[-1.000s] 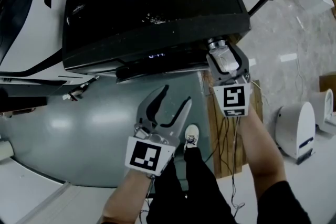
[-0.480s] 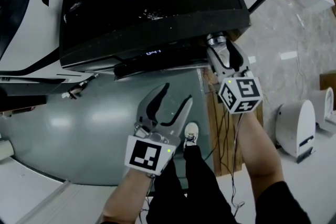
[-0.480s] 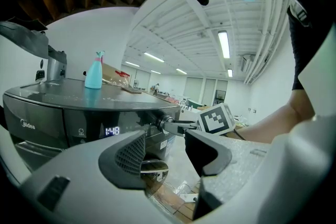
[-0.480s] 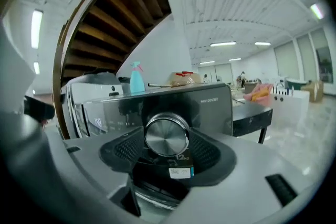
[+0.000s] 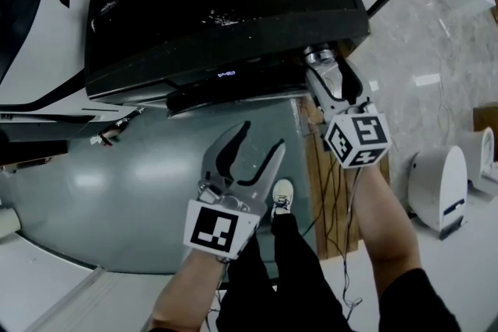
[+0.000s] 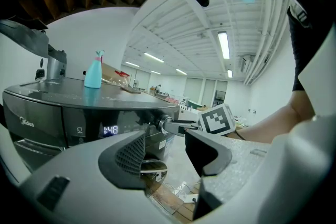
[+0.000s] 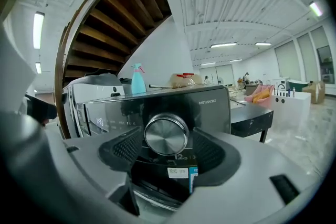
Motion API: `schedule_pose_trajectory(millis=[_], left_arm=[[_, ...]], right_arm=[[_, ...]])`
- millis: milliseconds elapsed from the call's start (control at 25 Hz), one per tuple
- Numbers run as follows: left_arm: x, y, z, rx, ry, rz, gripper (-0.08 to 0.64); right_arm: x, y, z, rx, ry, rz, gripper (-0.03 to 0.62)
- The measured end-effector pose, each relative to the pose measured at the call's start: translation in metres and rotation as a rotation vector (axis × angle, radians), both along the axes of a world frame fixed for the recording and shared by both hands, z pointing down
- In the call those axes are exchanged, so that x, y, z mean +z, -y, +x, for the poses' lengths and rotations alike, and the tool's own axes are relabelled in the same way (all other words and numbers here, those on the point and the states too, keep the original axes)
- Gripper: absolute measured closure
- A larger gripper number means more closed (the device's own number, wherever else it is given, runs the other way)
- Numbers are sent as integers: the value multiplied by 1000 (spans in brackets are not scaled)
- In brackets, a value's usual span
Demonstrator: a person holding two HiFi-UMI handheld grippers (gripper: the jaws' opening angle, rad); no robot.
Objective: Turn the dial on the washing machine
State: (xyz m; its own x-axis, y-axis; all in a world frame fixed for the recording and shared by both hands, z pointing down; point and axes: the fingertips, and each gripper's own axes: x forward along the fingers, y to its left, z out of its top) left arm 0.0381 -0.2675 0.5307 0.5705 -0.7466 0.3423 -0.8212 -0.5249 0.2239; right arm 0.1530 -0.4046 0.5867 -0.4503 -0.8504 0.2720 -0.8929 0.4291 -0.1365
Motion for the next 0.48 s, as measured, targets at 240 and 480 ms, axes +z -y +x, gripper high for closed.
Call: schedule_pose_trajectory(millis=[240, 480], left_arm=[[0, 0, -1, -3, 2, 4, 341], [1, 0, -3, -6, 3, 3, 341]], right_arm=[[-4, -1, -6, -40, -128, 57, 302], [-6, -3, -14, -87, -331, 122, 305]])
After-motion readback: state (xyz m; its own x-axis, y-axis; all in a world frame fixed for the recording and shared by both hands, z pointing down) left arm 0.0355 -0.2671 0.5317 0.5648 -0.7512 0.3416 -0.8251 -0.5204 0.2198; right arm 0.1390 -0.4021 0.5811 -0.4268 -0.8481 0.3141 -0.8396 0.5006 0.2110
